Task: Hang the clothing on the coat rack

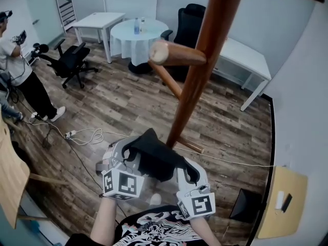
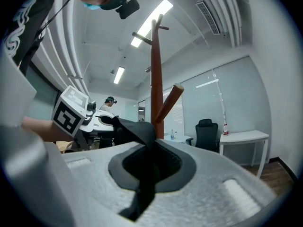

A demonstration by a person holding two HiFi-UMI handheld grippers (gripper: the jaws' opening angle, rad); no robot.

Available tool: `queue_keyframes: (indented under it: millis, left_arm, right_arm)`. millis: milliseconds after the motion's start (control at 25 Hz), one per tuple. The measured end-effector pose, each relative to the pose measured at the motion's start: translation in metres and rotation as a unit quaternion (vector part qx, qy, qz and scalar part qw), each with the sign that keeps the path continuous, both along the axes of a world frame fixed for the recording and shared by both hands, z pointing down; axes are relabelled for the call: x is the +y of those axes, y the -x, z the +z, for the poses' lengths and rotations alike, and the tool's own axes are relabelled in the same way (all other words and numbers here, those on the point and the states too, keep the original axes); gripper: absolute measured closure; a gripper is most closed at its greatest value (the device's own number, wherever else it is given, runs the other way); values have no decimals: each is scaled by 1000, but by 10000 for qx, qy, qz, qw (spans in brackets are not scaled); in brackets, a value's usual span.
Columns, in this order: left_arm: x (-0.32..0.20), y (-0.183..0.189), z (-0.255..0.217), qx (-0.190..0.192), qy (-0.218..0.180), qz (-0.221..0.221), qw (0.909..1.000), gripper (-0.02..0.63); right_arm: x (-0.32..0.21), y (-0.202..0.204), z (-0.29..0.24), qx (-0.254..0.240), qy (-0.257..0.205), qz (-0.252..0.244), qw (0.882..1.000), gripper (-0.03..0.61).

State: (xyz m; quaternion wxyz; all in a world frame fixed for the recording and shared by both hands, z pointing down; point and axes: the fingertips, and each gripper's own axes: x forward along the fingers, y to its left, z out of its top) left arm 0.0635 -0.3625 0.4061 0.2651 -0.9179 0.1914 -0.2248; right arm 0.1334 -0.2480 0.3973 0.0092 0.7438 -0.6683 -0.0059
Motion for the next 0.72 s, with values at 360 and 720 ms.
queue_keyframes:
  millis: [360, 720]
  left_arm:
    - [-5, -16, 14, -144, 46, 197, 9997, 606]
    - [-7, -21, 28, -274, 185, 193, 9993, 604]
  right_arm:
    - [-8, -8, 11, 2, 45, -13, 10000, 572]
    - [-16, -12, 29, -87, 235, -105, 9996, 572]
